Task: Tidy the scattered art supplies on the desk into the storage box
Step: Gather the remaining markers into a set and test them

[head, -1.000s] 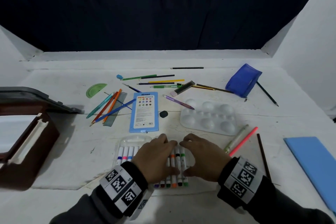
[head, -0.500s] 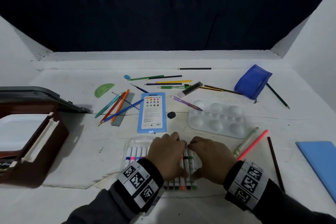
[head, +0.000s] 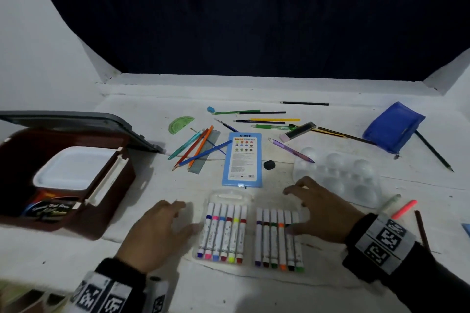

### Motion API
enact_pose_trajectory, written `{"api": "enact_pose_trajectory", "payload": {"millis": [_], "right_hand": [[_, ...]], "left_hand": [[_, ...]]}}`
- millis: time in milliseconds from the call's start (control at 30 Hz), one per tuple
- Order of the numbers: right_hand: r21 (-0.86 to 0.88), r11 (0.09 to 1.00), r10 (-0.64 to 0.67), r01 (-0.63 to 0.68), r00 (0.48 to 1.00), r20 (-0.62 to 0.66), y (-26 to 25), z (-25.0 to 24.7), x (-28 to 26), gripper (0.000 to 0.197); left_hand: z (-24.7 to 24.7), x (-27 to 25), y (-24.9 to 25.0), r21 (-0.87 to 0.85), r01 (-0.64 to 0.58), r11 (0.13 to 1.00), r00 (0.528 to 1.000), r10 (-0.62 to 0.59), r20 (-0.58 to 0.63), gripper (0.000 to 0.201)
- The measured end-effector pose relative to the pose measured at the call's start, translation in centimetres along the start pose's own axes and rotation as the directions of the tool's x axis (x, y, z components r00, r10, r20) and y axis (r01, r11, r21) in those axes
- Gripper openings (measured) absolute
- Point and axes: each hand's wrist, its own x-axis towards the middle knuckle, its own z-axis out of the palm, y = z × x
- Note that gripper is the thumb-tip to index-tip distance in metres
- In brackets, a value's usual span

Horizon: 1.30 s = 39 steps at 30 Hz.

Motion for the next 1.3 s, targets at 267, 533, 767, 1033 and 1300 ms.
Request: {"api": "enact_pose_trajectory", "payload": {"millis": [267, 533, 767, 1033, 1300], "right_hand": [[-0.197, 0.980, 0.057, -0.036, 0.993, 0.102, -1.7, 0.4, 3.0, 0.061], [-0.183, 0.983, 0.039, -0.018, 0.993, 0.113, -2.2, 0.9, 3.7, 0.054], [-0.045, 0.996, 0.076, -0.075, 0.997, 0.023, -1.8, 2.4, 3.7, 0.052], [0.088, 0.991, 0.105, -0.099, 0.992, -0.071, -1.7, 3.3, 3.0, 0.046], [0.370, 0.923, 0.123, -0.110, 0.992, -0.011, -2.2, 3.5, 1.8, 0.047]], "left_hand": [[3.3, -3.8, -1.8, -0.167, -0.087, 0.982, 0.996, 0.083, -0.028, 0.055], [5.1, -3.2, -1.2, -0.259, -0.125, 0.958, 0.988, 0.096, -0.122, 0.018], [3.9, -2.1, -1.0, -0.367, -0.032, 0.930, 0.992, -0.014, -0.122, 0.021], [2.0, -1.3, -0.6, -0.558, -0.026, 0.830, 0.995, -0.034, -0.097, 0.022], [-0.4, -1.6, 3.1, -0.732, -0.211, 0.648, 0.959, -0.006, -0.282, 0.041]]}}
